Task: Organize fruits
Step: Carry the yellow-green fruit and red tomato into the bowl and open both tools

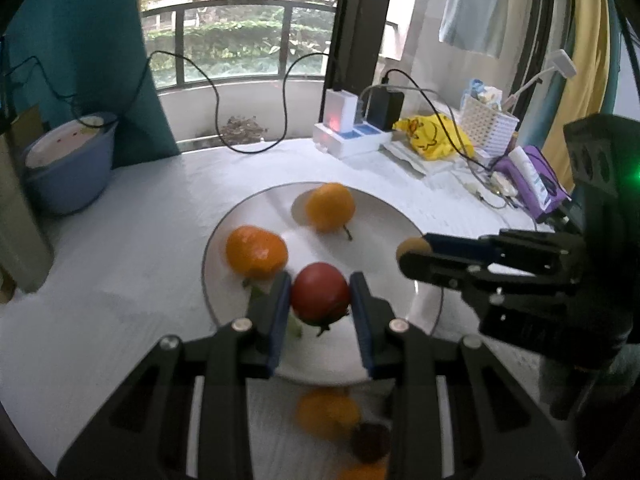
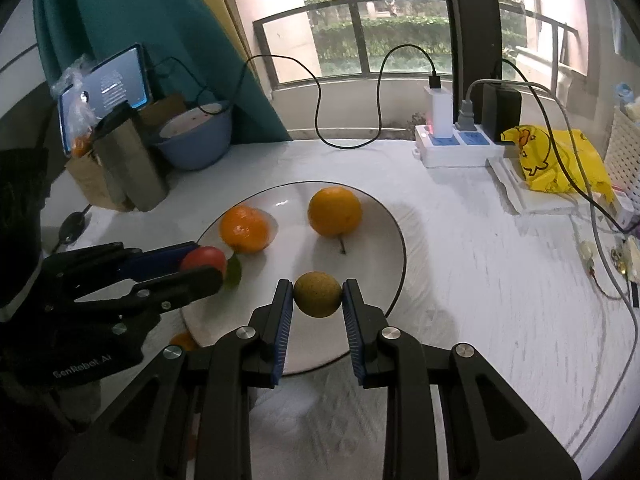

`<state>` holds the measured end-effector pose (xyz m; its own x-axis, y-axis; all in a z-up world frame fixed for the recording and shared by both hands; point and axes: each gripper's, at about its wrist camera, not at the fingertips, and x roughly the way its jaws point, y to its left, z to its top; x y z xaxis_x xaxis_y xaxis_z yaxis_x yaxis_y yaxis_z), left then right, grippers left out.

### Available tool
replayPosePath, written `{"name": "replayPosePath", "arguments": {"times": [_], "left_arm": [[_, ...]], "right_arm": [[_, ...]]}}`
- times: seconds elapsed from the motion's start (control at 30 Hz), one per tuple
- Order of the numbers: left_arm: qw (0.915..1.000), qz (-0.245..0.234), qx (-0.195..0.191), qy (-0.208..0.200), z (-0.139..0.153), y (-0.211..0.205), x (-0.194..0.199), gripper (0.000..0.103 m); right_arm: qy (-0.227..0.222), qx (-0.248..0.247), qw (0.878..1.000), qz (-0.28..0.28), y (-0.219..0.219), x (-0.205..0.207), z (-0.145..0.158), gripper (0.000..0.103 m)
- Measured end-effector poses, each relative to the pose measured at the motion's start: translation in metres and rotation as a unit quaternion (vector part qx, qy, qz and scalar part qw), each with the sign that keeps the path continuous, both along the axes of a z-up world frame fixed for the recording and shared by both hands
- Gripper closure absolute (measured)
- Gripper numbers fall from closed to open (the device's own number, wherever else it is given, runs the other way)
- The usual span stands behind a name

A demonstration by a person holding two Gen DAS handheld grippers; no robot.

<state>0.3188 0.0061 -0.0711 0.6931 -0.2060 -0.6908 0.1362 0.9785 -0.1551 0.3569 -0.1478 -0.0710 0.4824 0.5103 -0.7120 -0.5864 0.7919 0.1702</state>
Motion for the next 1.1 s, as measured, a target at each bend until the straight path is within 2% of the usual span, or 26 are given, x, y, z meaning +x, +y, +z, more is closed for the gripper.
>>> {"name": "replayPosePath", "arguments": {"times": [0.17,0.67,1.1], "left_arm": [[0.9998,-0.009,0.013,0.015,-0.008,-0.006,0.023,0.072],[0.9965,0.006,0.083,-0.008,-0.007,-0.008,0.061,0.071],[0.9959,0.010,0.090,-0.005,-0.006,-0.007,0.063,0.070]], "right_arm": [[0.003,-0.004,1.000,-0.002,0.003,0.015,-0.007,0.076],[-0.002,-0.009,1.000,-0.012,0.008,0.049,-0.020,0.076],[-0.022,-0.019,0.999,-0.024,0.012,0.049,-0.021,0.076]]}}
